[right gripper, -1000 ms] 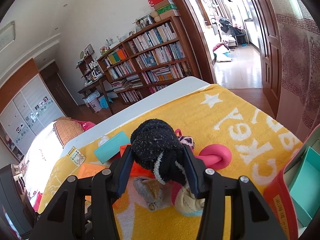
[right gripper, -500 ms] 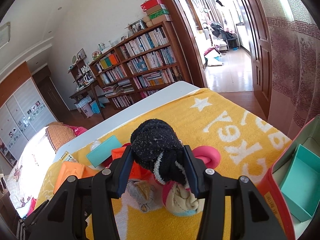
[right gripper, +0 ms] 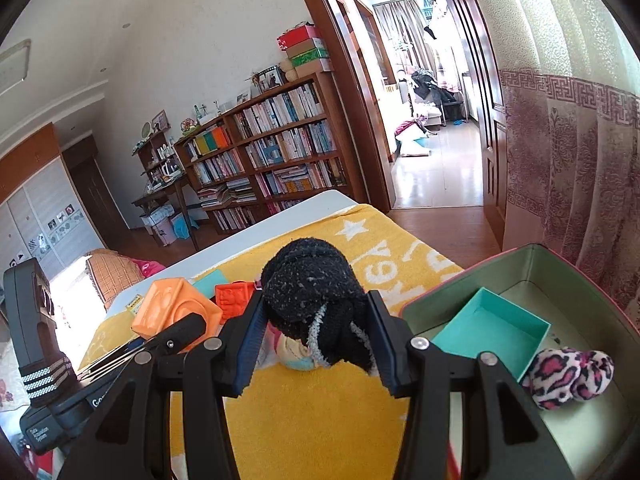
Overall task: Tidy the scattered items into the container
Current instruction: 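Carry the black hat and orange block over the red tin with both grippers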
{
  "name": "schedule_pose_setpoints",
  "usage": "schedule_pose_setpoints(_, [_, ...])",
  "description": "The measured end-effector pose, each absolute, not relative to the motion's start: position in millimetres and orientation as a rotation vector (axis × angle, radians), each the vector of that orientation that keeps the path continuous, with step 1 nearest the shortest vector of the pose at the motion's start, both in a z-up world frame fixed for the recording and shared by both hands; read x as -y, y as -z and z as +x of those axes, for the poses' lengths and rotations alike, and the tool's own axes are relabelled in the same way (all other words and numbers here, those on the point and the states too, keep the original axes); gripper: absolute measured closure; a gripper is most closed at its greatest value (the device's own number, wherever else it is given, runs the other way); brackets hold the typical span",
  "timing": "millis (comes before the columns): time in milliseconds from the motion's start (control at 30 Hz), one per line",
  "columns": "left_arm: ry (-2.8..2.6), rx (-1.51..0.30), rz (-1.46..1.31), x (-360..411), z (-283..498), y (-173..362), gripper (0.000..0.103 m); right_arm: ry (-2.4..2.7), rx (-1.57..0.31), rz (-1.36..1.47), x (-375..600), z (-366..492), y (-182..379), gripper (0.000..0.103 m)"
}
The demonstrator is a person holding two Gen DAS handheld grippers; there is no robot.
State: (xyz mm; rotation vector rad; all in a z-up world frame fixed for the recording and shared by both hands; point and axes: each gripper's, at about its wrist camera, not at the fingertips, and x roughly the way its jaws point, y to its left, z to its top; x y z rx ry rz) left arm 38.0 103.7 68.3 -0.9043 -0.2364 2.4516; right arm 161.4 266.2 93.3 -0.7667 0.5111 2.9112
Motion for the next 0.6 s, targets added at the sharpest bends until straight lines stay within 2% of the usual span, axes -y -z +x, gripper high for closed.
schedule_pose_setpoints(267, [-2.323, 0.198, -0.9, -148, 58, -81, 0.043, -2.804, -0.445, -0.728, -318, 223, -103, 0.05])
schedule_pose_setpoints(600, [-2.154, 0.135, -0.873, -223, 93, -101, 0.043, -2.727, -0.397, -0.734, -351, 260, -103, 0.05])
